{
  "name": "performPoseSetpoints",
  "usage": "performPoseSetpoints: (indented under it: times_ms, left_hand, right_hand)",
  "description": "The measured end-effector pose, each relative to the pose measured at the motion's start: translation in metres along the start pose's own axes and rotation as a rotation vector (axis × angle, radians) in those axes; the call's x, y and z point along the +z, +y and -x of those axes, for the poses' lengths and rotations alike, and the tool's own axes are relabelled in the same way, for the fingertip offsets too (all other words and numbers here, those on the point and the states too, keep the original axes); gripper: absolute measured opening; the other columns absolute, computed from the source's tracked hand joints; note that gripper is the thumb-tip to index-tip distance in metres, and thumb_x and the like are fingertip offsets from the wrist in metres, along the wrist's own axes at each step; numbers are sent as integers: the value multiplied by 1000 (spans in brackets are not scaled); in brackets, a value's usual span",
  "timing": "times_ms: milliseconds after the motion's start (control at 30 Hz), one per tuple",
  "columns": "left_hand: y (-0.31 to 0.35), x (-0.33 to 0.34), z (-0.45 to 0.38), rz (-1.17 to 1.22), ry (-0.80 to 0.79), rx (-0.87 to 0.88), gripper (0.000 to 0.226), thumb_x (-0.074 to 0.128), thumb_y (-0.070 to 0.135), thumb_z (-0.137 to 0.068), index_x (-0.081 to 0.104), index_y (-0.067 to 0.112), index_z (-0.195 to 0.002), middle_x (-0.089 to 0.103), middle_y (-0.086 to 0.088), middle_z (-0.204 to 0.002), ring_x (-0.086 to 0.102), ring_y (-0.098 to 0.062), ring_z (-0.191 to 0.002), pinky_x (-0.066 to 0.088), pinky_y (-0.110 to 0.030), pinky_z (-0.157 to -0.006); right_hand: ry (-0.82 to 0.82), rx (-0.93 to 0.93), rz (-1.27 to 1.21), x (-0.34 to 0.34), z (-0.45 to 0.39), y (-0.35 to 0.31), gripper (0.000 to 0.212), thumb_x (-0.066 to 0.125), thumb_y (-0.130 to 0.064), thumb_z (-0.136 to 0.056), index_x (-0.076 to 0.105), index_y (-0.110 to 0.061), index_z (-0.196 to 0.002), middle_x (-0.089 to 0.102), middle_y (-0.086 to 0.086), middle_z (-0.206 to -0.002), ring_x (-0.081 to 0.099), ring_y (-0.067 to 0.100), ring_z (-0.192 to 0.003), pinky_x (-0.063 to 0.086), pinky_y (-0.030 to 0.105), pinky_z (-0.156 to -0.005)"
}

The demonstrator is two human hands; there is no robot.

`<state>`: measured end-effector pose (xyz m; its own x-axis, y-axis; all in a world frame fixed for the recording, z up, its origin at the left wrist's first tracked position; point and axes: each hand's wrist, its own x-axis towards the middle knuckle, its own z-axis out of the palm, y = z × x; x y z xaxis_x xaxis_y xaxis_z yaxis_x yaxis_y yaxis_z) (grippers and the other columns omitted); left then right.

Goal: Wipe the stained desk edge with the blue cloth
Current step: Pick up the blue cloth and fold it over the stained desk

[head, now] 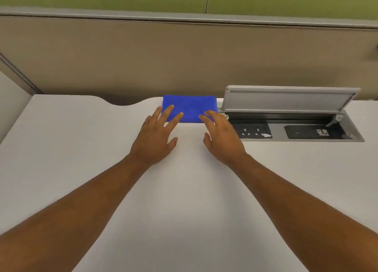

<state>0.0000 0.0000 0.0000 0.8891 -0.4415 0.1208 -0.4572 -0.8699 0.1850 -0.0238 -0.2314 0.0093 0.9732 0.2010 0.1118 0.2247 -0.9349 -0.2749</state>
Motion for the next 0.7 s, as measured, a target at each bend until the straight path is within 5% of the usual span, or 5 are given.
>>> performPoseSetpoints:
  times_ms: [200, 300, 433, 567, 700]
  left_hand:
    - [-32, 21, -54, -79, -123, -82, 69, 51, 3, -103, 27, 13, -167, 18, -15, -176, 22, -34, -160, 26, -46, -127]
    - [-46, 23, -66, -193, -109, 16, 58, 49, 4, -102, 42, 8, -160, 44, -16, -164, 41, -38, -147, 37, -51, -115]
    - [-50, 22, -66, -229, 62, 77, 36, 62, 1, -92, 72, 0, -126, 76, -18, -122, 57, -45, -129, 44, -54, -100]
    - [-29, 6, -49, 73, 268, -43, 29, 66, 2, -83, 79, 2, -109, 80, -13, -99, 63, -43, -119, 49, -52, -97]
    - [-10, -22, 13, 679, 245, -203, 36, 61, 11, -83, 74, 17, -116, 77, 0, -99, 71, -19, -101, 58, -37, -93]
  right_hand:
    - [-209, 8, 94, 28, -57, 24, 70, 49, -5, -103, 23, -14, -167, 13, 8, -178, 12, 29, -165, 15, 43, -133]
    - [-215, -2, 150, 35, -76, 30, 66, 49, -4, -102, 30, -13, -165, 30, 11, -173, 30, 33, -158, 27, 46, -129]
    - [-84, -96, 330, 37, -83, 31, 51, 57, -3, -98, 51, -14, -147, 65, 11, -139, 60, 36, -125, 37, 48, -113]
    - [32, -33, 217, 20, -71, 22, 43, 54, -3, -91, 66, -13, -131, 76, 10, -111, 65, 36, -104, 38, 46, -106]
    - [97, 82, -303, -6, -11, -2, 46, 58, -4, -85, 72, -17, -127, 77, 3, -106, 66, 19, -90, 50, 28, -87]
